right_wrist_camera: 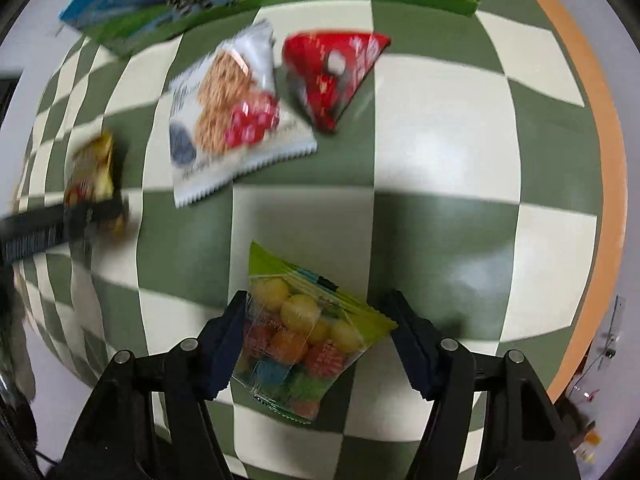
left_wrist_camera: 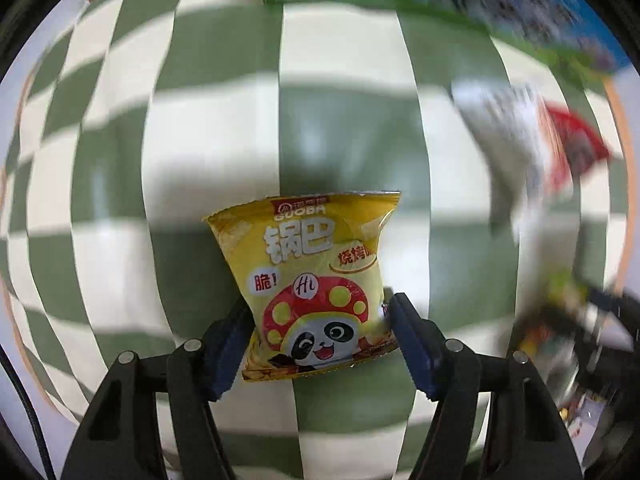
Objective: Organize snacks
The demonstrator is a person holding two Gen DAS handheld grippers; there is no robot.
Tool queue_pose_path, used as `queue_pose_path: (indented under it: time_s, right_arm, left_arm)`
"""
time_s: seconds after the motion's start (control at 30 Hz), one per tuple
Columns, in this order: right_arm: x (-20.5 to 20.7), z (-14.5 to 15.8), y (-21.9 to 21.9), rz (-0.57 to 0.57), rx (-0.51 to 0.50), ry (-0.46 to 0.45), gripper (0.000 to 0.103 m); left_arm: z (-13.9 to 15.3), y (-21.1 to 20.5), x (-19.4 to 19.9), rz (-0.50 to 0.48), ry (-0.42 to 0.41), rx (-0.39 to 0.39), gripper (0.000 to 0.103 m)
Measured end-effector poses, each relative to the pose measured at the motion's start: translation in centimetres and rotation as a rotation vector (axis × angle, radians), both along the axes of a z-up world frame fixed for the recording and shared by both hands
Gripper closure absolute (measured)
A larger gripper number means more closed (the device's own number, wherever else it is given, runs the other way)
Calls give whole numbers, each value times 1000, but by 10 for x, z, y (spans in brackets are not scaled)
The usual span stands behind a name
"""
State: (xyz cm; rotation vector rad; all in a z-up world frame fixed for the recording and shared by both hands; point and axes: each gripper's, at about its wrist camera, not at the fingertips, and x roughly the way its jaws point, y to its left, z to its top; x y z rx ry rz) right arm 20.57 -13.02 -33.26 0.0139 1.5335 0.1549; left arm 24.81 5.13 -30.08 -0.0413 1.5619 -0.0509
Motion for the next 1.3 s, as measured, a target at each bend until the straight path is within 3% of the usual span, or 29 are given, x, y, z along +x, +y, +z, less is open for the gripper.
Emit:
queue_pose_path:
  time_s: [0.17, 0.27, 0.37, 0.43, 0.47, 0.53, 0.6, 0.63, 0.77, 0.9, 1.03, 1.2, 1.3]
  right_arm:
    - [-9, -6, -20, -144, 107, 62, 18]
    - [-14, -6, -29, -267, 162, 78, 18]
    - [-17, -10, -35, -326, 134, 96, 18]
    - [-20, -12, -26, -308, 69, 76, 17]
    - [-28, -16, -25, -298, 37, 61, 18]
    - [-35, -18, -18, -279, -17, 29, 26]
    - [-42, -16, -10, -252, -61, -10, 47]
    - [-45, -14, -7, -241, -56, -22, 51]
    - [-49, 3, -8, -211, 0, -48, 53]
    - [-43, 32, -19, -196, 78, -87, 53]
    - [-24, 86, -40, -180, 147, -166, 53]
    - [53, 166, -53, -163, 208, -298, 53]
    - [95, 212, -65, -159, 237, -376, 53]
  left_arm:
    - [-21, 15, -1, 107, 44, -53, 27]
    - [-27, 21, 5, 164, 43, -86, 24]
    - [-27, 31, 5, 199, 29, -111, 25]
    - [-22, 45, -6, 190, 3, -82, 37]
    - [-19, 44, -6, 174, -13, -64, 46]
    - [-11, 42, -12, 139, -36, -42, 51]
    - [-5, 37, -17, 114, -50, -33, 55]
    - [-4, 29, -18, 109, -52, -38, 55]
    - [14, 26, -9, 88, -58, -78, 55]
    - [57, 16, 5, 70, -113, -157, 55]
    - [116, 0, 33, 41, -212, -228, 55]
    - [172, -23, 96, 34, -313, -308, 55]
    - [189, -39, 143, 7, -335, -283, 55]
